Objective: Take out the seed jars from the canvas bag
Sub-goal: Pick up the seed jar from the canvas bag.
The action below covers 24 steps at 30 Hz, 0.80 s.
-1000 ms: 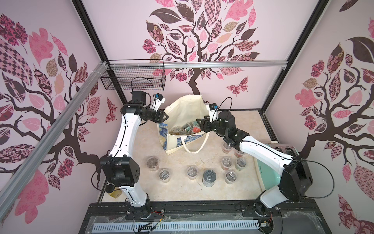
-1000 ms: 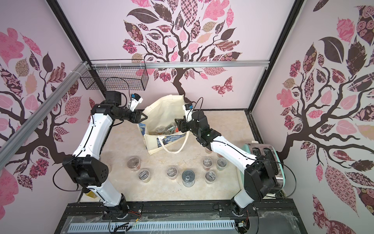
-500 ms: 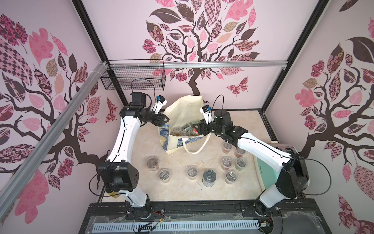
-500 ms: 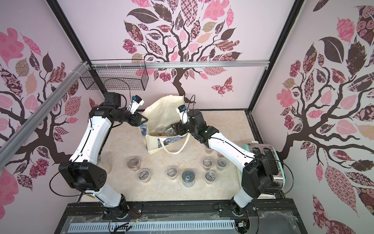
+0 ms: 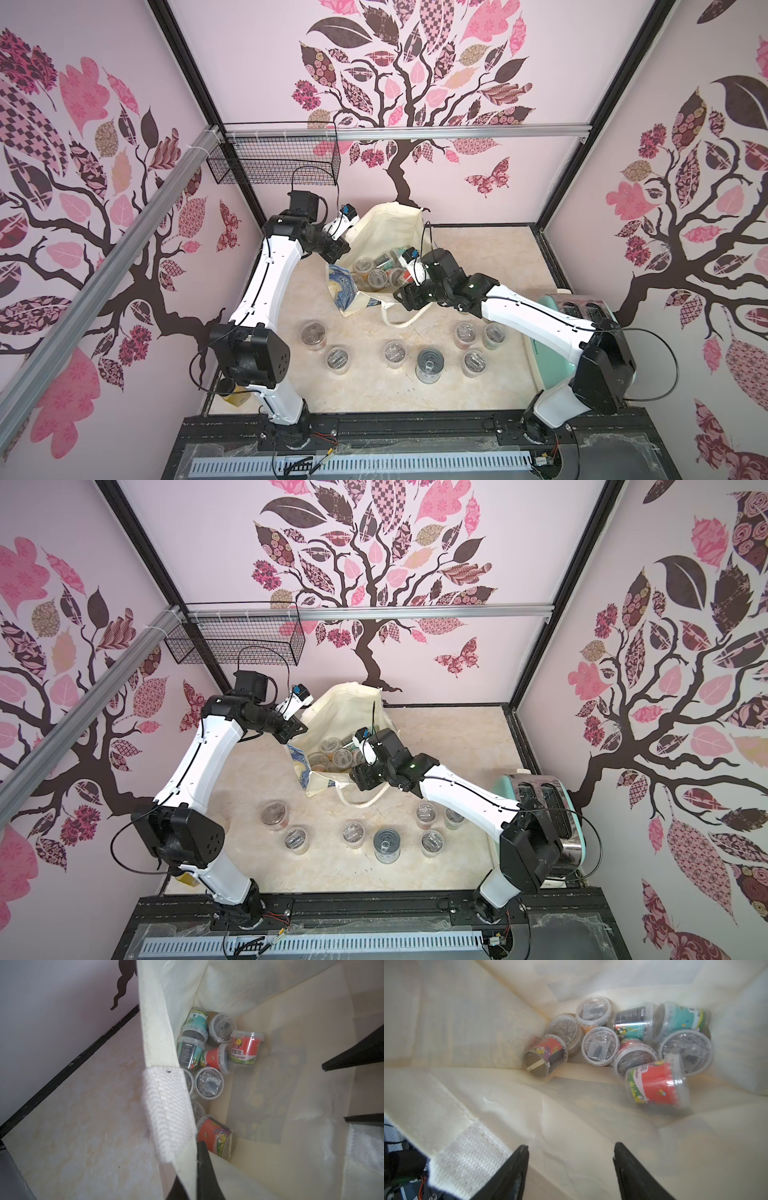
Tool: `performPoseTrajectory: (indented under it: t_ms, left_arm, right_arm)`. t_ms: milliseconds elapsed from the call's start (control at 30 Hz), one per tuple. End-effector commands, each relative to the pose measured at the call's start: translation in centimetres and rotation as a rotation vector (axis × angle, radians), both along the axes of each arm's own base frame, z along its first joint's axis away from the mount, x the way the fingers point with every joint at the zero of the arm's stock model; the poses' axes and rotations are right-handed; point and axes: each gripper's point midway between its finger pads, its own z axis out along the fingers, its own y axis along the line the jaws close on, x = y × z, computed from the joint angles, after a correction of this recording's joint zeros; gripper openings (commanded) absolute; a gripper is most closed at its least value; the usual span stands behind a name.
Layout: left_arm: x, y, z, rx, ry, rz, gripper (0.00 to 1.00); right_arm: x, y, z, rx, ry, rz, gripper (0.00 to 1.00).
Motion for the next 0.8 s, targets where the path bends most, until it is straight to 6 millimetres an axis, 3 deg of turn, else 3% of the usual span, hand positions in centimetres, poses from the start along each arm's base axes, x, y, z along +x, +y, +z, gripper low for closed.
performPoseTrajectory:
  t_ms: [0,100,300,500,600,767]
  left_arm:
    - [-3.3,-2.0,2.2,-0.087,-0.061,-0.129,0.00]
    - [-5.6,-2.8,1.4,-0.106,-0.023,-0.205,0.00]
    - [-7.3,-3.4,-1.1,-0.116,0.023,-0.235,0.00]
    - [-9.8,-4.2,-2.2,-0.104,0.067,-0.342,0.00]
    - [-10.2,-4.5,-2.3,-0.111,0.075,-0.359,0.00]
    - [-10.4,-4.6,-2.4,-0.111,0.077,-0.361,0.00]
  right_arm:
    - [0.1,-1.7,-0.2,-0.009,0.049,-0.122,0.69]
    - [-0.7,-1.1,-1.6,-0.008,0.081,-0.114,0.71]
    - [-1.2,-0.4,-2.3,0.008,0.101,-0.091,0.77]
    - [0.6,-0.1,-1.3,-0.045,0.049,-0.110,0.83]
    - [1.6,0.1,-1.7,-0.072,0.040,-0.133,0.84]
    - [4.3,-2.3,-4.0,-0.213,-0.016,-0.298,0.92]
